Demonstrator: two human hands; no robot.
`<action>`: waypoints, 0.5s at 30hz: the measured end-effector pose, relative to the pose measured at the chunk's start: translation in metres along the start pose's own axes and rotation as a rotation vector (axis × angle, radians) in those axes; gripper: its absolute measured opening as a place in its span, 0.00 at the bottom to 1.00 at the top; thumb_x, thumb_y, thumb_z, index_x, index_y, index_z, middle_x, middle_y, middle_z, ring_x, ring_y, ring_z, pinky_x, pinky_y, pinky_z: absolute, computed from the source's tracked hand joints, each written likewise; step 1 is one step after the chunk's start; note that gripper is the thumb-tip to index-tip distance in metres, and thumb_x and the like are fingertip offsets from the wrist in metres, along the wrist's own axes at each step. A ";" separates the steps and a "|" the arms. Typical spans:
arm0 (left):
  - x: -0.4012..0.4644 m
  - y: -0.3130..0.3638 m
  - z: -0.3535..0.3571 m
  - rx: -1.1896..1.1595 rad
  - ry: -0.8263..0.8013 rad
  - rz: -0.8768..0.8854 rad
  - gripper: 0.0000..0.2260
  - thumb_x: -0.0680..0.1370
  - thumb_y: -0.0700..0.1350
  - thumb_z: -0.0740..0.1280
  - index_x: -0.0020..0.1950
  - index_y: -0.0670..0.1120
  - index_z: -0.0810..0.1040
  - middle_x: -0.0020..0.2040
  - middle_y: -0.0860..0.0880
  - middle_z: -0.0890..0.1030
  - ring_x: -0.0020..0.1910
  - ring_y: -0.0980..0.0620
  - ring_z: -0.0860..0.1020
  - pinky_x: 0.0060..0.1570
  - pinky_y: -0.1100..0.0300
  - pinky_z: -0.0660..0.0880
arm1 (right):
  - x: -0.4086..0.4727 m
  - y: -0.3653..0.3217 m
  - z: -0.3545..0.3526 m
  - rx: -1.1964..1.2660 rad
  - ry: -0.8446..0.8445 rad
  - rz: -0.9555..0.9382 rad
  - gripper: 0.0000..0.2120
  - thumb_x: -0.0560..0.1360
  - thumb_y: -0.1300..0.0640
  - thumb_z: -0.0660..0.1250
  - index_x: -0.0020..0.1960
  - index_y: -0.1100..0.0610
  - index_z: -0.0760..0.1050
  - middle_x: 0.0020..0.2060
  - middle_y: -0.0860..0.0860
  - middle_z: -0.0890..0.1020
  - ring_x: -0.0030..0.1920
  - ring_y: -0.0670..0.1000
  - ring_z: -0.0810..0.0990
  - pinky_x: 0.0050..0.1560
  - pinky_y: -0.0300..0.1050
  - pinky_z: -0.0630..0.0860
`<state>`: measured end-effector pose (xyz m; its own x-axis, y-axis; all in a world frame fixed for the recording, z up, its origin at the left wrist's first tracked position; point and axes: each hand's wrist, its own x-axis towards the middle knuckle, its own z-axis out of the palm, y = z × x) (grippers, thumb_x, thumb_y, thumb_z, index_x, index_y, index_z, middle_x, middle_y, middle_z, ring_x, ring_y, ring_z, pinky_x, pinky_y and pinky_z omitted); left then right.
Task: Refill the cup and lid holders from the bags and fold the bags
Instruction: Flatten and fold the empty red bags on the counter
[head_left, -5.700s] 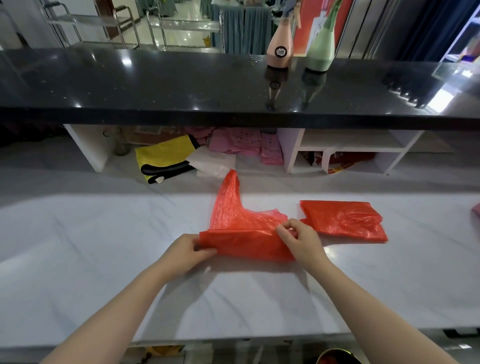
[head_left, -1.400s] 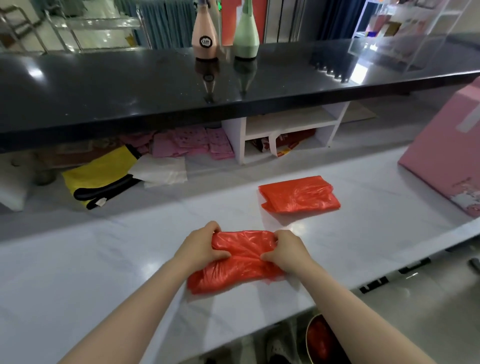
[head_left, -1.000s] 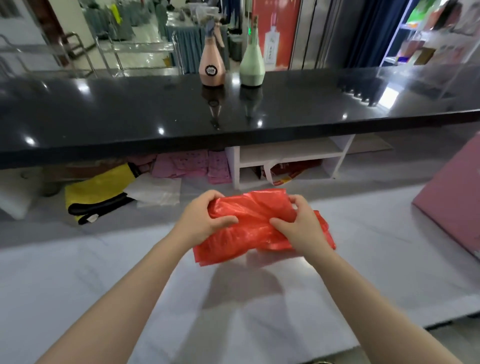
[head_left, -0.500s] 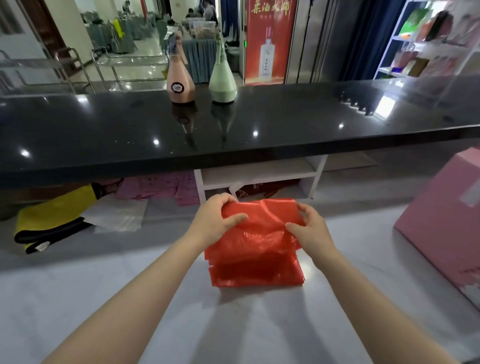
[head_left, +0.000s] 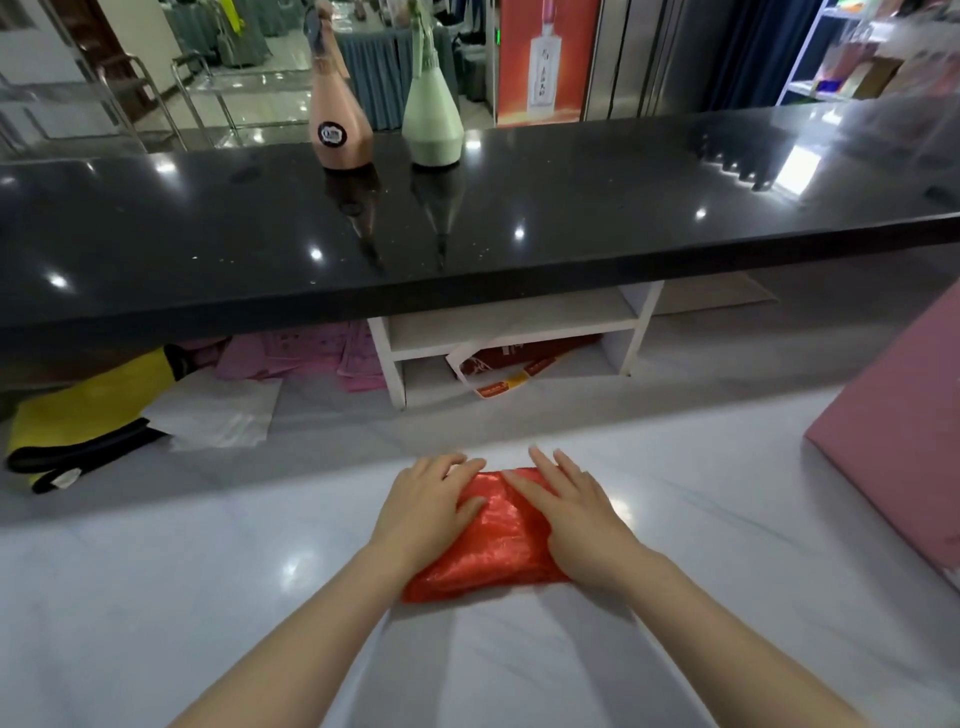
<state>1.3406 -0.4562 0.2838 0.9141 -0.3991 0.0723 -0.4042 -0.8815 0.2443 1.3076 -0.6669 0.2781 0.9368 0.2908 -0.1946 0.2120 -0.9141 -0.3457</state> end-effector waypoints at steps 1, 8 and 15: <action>-0.003 0.000 0.002 0.030 -0.030 -0.002 0.21 0.80 0.58 0.56 0.74 0.57 0.64 0.71 0.53 0.68 0.69 0.51 0.65 0.66 0.56 0.61 | -0.002 0.001 0.004 -0.017 -0.028 -0.023 0.39 0.72 0.61 0.51 0.75 0.35 0.42 0.78 0.45 0.41 0.77 0.51 0.36 0.75 0.54 0.38; -0.006 0.012 -0.004 0.204 -0.096 -0.001 0.25 0.82 0.57 0.47 0.78 0.52 0.52 0.80 0.49 0.48 0.78 0.50 0.42 0.72 0.47 0.33 | -0.004 0.004 0.009 -0.115 -0.065 -0.038 0.38 0.72 0.57 0.51 0.75 0.36 0.39 0.78 0.45 0.41 0.77 0.52 0.37 0.74 0.55 0.35; -0.028 0.021 0.005 0.137 -0.277 -0.097 0.45 0.70 0.75 0.52 0.78 0.54 0.39 0.79 0.47 0.38 0.77 0.44 0.37 0.70 0.38 0.35 | -0.010 -0.002 0.007 -0.115 -0.119 -0.004 0.38 0.74 0.56 0.52 0.76 0.38 0.37 0.78 0.46 0.39 0.77 0.54 0.35 0.74 0.59 0.35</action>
<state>1.3061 -0.4642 0.2821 0.9121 -0.3487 -0.2158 -0.3337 -0.9370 0.1034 1.2953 -0.6657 0.2744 0.8976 0.3195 -0.3036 0.2521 -0.9372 -0.2410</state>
